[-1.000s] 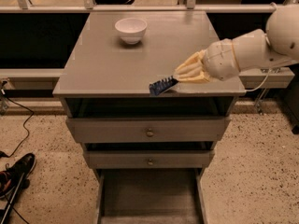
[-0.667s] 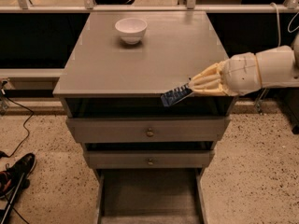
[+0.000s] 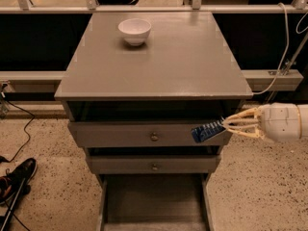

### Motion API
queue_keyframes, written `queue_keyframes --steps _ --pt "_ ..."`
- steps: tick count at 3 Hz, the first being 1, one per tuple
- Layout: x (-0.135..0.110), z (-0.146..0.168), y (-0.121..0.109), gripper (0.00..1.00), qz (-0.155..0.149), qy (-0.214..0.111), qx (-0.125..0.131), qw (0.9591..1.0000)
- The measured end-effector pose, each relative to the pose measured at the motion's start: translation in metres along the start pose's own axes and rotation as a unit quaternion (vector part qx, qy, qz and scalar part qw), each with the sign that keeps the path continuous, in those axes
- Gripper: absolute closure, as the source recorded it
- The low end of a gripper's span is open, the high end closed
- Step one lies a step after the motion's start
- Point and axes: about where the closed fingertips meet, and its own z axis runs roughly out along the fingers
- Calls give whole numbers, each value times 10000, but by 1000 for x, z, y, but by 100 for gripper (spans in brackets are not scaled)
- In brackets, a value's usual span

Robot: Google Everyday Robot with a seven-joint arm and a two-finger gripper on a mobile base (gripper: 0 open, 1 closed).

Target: Place rxbar blueberry into bottom drawer

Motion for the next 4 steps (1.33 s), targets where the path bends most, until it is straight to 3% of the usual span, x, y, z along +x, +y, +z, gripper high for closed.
queue_keyframes --steps 1,2,3,4 --pt "0 0 0 100 0 0 0 10000" --pt "23 25 19 100 340 -362 152 9986" --pt "69 77 71 100 696 -734 403 9941" --pt "127 141 154 100 1046 -924 527 9888"
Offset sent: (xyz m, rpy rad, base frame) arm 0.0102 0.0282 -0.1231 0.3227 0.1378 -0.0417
